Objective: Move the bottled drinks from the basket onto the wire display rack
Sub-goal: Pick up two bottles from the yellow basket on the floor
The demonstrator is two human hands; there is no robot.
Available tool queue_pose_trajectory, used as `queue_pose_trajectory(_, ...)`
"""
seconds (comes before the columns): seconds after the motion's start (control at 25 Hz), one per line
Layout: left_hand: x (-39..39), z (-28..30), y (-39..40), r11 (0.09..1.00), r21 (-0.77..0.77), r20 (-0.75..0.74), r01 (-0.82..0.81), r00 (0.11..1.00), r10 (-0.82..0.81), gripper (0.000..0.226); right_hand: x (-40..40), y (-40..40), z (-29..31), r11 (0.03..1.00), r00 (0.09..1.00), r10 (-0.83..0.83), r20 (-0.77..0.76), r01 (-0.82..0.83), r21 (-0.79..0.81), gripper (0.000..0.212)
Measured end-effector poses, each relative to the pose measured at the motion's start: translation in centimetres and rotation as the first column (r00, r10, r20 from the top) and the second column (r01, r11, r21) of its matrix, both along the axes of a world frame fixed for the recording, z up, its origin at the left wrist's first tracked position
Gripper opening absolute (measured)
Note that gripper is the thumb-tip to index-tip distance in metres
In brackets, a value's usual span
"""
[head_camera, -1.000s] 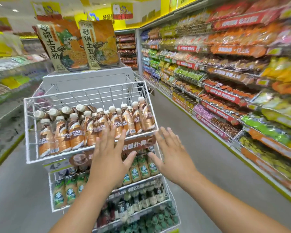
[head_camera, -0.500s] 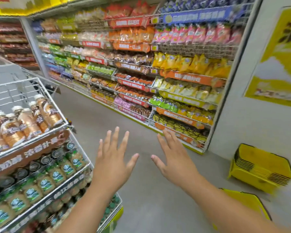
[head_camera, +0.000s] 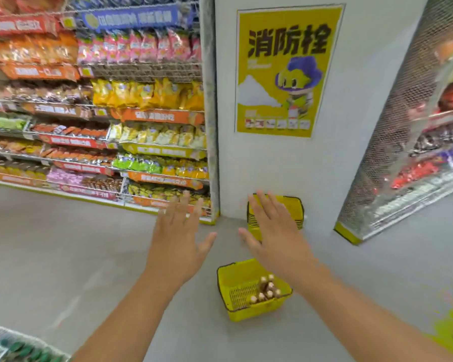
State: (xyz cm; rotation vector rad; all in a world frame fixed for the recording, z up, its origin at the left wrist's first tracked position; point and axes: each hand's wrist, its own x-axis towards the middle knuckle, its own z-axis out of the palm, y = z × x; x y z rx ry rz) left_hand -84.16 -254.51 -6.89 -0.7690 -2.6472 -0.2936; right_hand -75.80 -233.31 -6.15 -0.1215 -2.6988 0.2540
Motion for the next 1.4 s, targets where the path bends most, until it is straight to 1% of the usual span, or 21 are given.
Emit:
queue_pose_trajectory(0.12,1.2,-1.0,8.5,0.997,0.014,0.022,0.08,0.996,-0.081,0.082,2.9,8.4,-1.0,0.998,0.998,-0.066,0.01,0.066,-0.004,0.081)
queue_pose_trajectory(0.2,1.6,-1.4,12.9,0.995,0.03,0.038,0.097,0.994,-0.098,0.082,4.2,12.2,-1.9,0.995,0.994,-0.1,0.039,0.101,-0.028,0.081)
queue_pose_trajectory(0.32,1.1,-2.1,18.2,0.992,0.029,0.071,0.126,0.989,-0.127,0.085,3.9,16.5,-2.5,0.995,0.995,-0.09,0.046,0.092,-0.049,0.08)
queue_pose_trajectory(0.44,-1.1,-3.9,21.9,0.988,0.024,0.087,0.151,0.984,-0.153,0.085,1.8,19.5,-3.6,0.992,0.994,-0.092,0.06,0.096,-0.077,0.081)
queue_pose_trajectory(0.56,-5.0,-6.0,24.8,0.987,0.021,0.108,0.159,0.981,-0.161,0.084,-1.8,22.2,-5.6,0.993,0.994,-0.074,0.08,0.081,-0.08,0.081)
queue_pose_trajectory(0.72,-12.8,-8.9,30.1,0.98,0.032,0.149,0.197,0.968,-0.2,0.086,-9.1,27.1,-7.4,0.993,0.99,-0.054,0.132,0.067,-0.095,0.084)
queue_pose_trajectory(0.88,-20.9,-10.3,35.5,0.97,0.041,0.182,0.239,0.953,-0.242,0.087,-16.4,31.7,-8.4,0.991,0.983,-0.076,0.17,0.093,-0.095,0.083)
queue_pose_trajectory(0.96,-24.2,-10.7,37.8,0.968,0.051,0.182,0.245,0.951,-0.25,0.087,-19.7,33.9,-8.8,0.991,0.981,-0.087,0.176,0.103,-0.085,0.081)
queue_pose_trajectory(1.08,-28.3,-12.1,40.7,0.972,0.054,0.231,0.23,0.944,-0.236,0.085,-24.2,36.8,-10.3,0.99,0.971,-0.072,0.227,0.097,-0.1,0.082)
queue_pose_trajectory(1.2,-30.8,-14.7,42.9,0.976,0.042,0.3,0.212,0.929,-0.215,0.085,-27.8,39.0,-12.9,0.989,0.953,-0.018,0.302,0.061,-0.133,0.081)
queue_pose_trajectory(1.28,-31.9,-16.8,44.2,0.978,0.061,0.366,0.198,0.907,-0.206,0.084,-30.1,40.7,-15.0,0.982,0.933,0.044,0.357,0.026,-0.189,0.08)
queue_pose_trajectory(1.4,-32.9,-20.6,45.7,0.992,0.051,0.411,0.118,0.902,-0.129,0.083,-33.3,43.4,-19.2,0.966,0.894,0.148,0.422,-0.04,-0.254,0.084)
